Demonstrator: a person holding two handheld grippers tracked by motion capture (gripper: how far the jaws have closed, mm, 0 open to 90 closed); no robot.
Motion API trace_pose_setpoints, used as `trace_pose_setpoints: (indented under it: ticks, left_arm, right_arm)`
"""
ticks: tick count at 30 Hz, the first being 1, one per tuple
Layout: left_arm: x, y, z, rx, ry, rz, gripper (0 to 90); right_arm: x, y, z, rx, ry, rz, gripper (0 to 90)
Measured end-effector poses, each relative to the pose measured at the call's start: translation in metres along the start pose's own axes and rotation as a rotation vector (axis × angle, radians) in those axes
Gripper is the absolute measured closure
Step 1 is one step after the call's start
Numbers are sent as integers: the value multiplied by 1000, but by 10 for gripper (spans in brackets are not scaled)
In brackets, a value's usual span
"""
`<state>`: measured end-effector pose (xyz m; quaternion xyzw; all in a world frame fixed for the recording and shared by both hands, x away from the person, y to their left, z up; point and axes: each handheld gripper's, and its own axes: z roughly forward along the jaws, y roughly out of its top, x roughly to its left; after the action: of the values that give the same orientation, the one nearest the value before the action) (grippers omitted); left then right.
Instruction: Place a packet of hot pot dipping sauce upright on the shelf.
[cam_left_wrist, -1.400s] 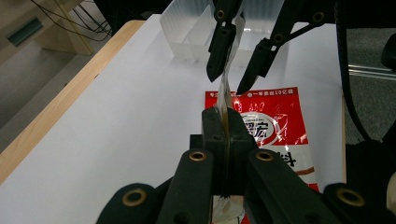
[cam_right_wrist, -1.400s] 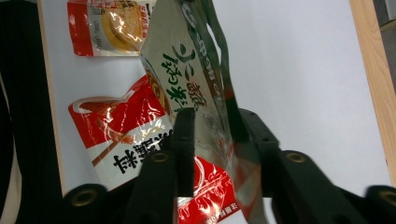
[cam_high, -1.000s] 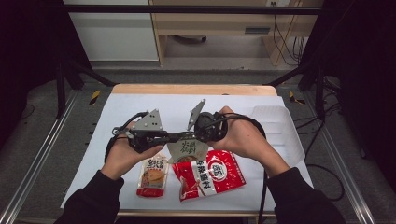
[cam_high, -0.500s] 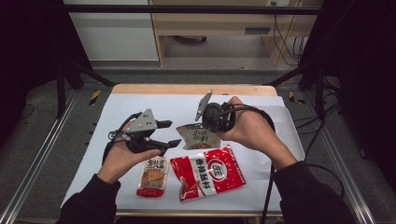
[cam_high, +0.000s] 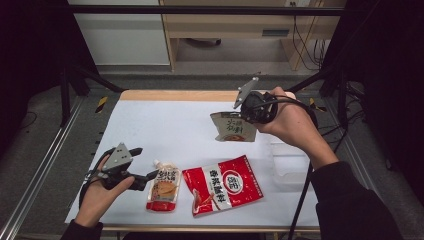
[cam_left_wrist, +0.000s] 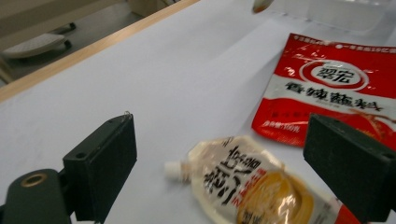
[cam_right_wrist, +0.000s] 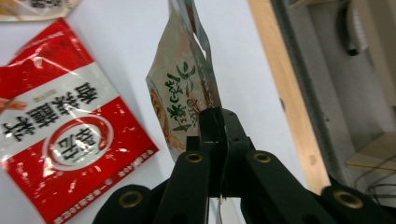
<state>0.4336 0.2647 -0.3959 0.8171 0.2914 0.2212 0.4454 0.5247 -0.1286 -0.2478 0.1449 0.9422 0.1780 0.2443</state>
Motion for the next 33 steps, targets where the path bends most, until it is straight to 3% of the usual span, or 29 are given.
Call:
trace_pose_setpoints:
  ticks: [4,5,9,11,13,18,33]
  left_arm:
    - [7,-16,-6,18,45,-30,96]
    - [12,-26,-11,25,86,-43,92]
    - [22,-44,-16,1,134,-125,89]
    - [24,-52,-17,6,149,-136,89]
    - [25,-56,-18,15,160,-137,89]
    - [30,-61,-28,-47,193,-187,89]
    - [47,-71,-39,-40,284,-233,89]
  right_arm:
    - [-4,-8,-6,-24,-63,10,900]
    - [-4,-12,-9,-36,-84,15,900]
    - [-7,-27,-15,-67,-146,59,900]
    - [-8,-35,-19,-76,-166,73,900]
    - [-10,-44,-25,-84,-188,80,900]
    - [-18,-66,-34,-109,-213,127,900]
    - [-44,-113,-48,-146,-267,198,900]
